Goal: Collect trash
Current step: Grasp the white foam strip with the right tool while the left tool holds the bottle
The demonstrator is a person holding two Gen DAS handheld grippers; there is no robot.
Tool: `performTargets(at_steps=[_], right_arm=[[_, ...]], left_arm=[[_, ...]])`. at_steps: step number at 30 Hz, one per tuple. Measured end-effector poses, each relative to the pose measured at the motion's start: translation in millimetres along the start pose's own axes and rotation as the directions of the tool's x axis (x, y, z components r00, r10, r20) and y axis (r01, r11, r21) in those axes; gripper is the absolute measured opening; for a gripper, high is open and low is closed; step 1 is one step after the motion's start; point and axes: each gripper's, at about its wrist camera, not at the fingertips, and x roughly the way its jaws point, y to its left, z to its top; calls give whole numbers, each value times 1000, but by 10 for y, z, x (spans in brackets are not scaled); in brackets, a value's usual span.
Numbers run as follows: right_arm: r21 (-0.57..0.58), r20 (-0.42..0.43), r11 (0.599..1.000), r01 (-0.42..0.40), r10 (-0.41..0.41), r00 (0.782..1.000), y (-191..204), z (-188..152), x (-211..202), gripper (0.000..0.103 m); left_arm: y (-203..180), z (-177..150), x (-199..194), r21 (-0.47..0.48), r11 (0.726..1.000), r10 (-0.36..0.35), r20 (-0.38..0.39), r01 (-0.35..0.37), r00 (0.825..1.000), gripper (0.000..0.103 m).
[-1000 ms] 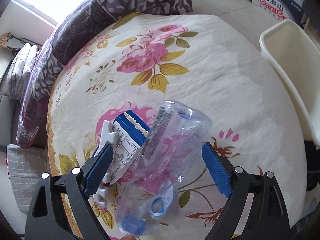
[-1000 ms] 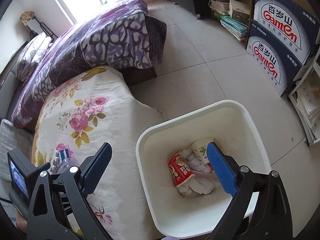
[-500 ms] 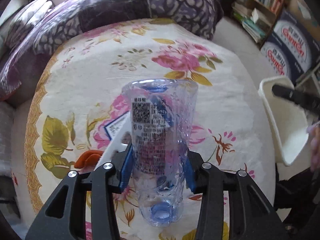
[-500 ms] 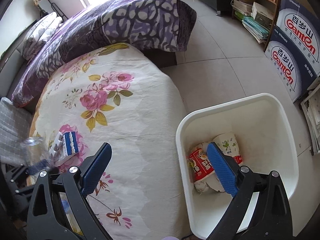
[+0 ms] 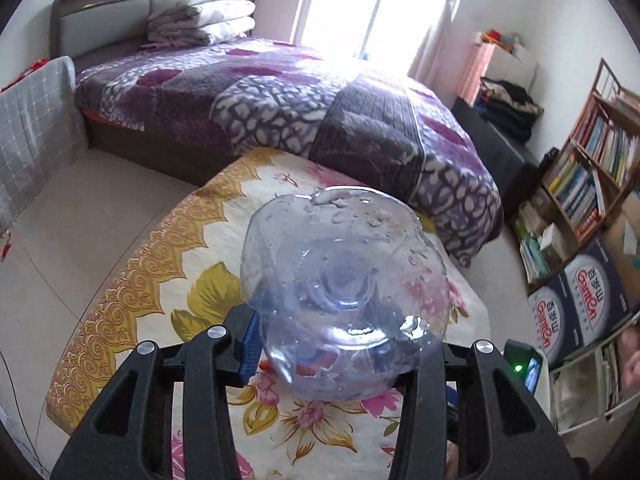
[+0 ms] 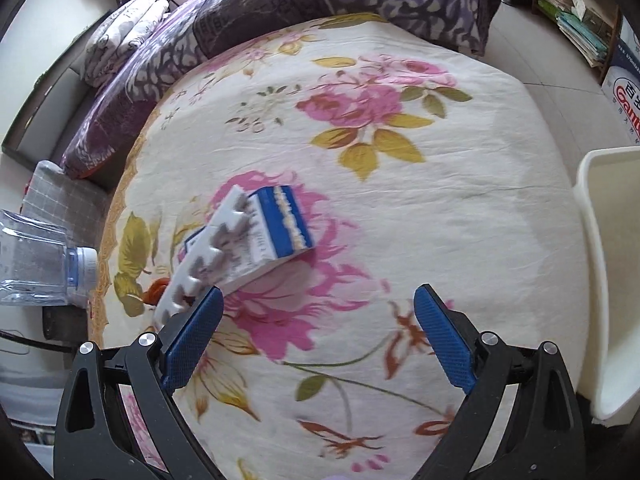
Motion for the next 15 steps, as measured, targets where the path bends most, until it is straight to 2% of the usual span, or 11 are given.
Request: performTargets(at_steps=[4,7,12,13,14,15], right_arm=[[-47,50,998,29,-27,998,437,-5,95,92],[-48,73,996,73,-69,995,622,37,167,91],[-42,22,988,148,-147,989,719,129,423,89],[-45,14,987,155,-155,988,707,122,460,80],[-50,7,988,148,-148,989,683,107,477,67],[-57,-3,989,136,-136,991,664,94,495,60]], left_arm=[[177,79,-215,-69,998,3,60,1,998,43],[275,125,-298,-98,995,-4,75,11,997,43],[355,142,-335,-129,991,-11,77,21,997,43],[359,146,-343,-129,991,-11,77,21,997,43],[355,140,-349,-128,992,-10,78,20,997,43],[352,145,-352,-127,992,-8,80,18,997,43]])
